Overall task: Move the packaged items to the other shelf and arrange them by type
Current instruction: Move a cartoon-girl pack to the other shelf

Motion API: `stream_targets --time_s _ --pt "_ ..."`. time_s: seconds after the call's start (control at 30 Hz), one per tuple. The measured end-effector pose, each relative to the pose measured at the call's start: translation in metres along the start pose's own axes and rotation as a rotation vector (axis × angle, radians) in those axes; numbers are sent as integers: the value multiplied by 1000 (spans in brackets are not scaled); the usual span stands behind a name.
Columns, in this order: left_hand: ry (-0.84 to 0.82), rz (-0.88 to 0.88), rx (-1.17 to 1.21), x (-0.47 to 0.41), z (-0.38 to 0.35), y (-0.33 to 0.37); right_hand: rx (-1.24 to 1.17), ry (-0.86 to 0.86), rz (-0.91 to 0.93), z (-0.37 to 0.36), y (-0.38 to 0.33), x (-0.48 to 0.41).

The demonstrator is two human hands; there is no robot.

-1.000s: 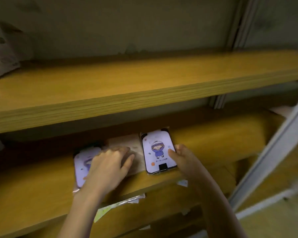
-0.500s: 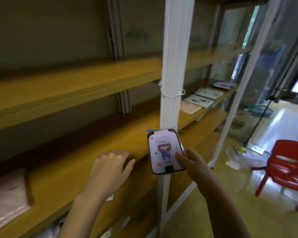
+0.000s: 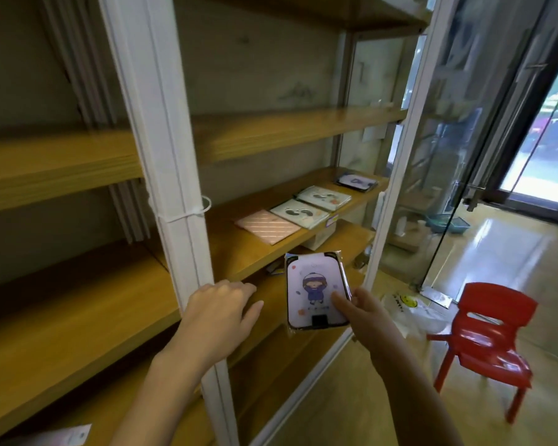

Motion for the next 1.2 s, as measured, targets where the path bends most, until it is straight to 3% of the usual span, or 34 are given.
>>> stream_targets --time_s 0.83,1.2 --pt "-50 -61 -42 -358 -94 18 -42 -32 -13 153 -67 -314" --pt "19 129 -101 -469 -135 25 23 -172 63 217 -94 -479"
Point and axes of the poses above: each hand's wrist, its own x-axis away from the middle knuckle, its own z-axis out of the back of the hand, y = z × x, the point moved 6 cm from there along -x, towards the middle knuckle, and after that the axes turned 8 degrees about -z, right-handed, at the moved point
